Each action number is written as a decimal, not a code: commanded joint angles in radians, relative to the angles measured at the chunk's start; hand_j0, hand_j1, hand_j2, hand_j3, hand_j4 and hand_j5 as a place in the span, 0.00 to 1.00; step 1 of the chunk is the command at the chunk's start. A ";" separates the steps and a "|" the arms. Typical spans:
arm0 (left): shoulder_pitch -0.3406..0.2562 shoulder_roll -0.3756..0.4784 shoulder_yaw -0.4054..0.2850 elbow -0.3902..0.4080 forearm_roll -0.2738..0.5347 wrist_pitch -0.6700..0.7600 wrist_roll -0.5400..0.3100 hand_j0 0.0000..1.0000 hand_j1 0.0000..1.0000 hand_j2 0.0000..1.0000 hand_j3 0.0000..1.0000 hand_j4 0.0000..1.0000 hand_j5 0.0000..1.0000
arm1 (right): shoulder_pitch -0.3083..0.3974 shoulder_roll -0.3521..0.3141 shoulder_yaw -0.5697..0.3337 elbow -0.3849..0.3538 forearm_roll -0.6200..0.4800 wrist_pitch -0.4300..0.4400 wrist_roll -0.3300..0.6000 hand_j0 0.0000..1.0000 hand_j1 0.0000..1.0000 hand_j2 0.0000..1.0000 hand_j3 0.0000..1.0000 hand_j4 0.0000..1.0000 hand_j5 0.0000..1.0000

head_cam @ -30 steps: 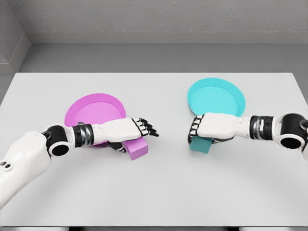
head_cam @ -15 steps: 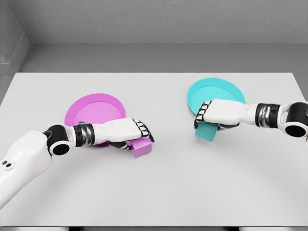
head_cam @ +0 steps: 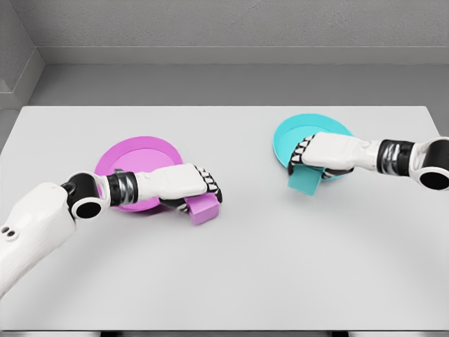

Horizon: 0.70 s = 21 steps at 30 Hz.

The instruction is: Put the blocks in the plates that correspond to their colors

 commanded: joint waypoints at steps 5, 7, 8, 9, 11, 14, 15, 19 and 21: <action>-0.002 0.005 0.007 -0.027 0.018 0.001 -0.001 0.59 0.59 0.59 0.59 0.59 0.59 | -0.005 0.019 -0.005 0.051 -0.007 0.001 -0.001 0.61 0.61 0.61 0.61 0.61 0.61; -0.002 0.008 0.016 -0.044 0.020 0.001 -0.001 0.59 0.59 0.59 0.59 0.59 0.59 | -0.015 0.019 -0.007 0.066 -0.007 0.001 -0.001 0.61 0.61 0.61 0.61 0.61 0.61; 0.000 0.009 0.017 -0.055 0.020 0.001 -0.001 0.59 0.59 0.59 0.59 0.59 0.59 | -0.015 0.021 -0.008 0.069 -0.007 0.001 -0.001 0.61 0.61 0.61 0.61 0.61 0.61; 0.000 0.011 0.019 -0.059 0.020 0.001 -0.001 0.59 0.59 0.59 0.59 0.59 0.59 | -0.015 0.024 -0.019 0.071 -0.007 0.001 -0.001 0.60 0.60 0.60 0.60 0.60 0.60; 0.000 0.012 0.030 -0.079 0.020 0.001 -0.001 0.59 0.59 0.59 0.59 0.59 0.59 | -0.017 0.039 -0.027 0.088 -0.005 0.001 -0.001 0.61 0.61 0.61 0.61 0.61 0.61; 0.000 0.014 0.030 -0.093 0.020 0.001 -0.006 0.59 0.59 0.59 0.59 0.59 0.59 | -0.031 0.054 -0.027 0.115 -0.007 0.001 0.001 0.60 0.60 0.60 0.60 0.60 0.60; 0.002 0.017 0.030 -0.105 0.020 0.001 -0.006 0.59 0.59 0.59 0.59 0.59 0.59 | -0.035 0.054 -0.027 0.123 -0.007 0.001 -0.001 0.61 0.61 0.61 0.61 0.61 0.61; 0.011 0.032 0.030 -0.148 0.020 0.001 -0.006 0.59 0.59 0.59 0.59 0.59 0.59 | -0.048 0.070 -0.027 0.157 -0.007 0.001 -0.001 0.60 0.60 0.60 0.60 0.60 0.60; 0.020 0.047 0.030 -0.177 0.020 0.001 -0.007 0.59 0.59 0.59 0.59 0.59 0.59 | -0.058 0.082 -0.028 0.180 -0.007 0.001 -0.001 0.60 0.60 0.60 0.60 0.60 0.60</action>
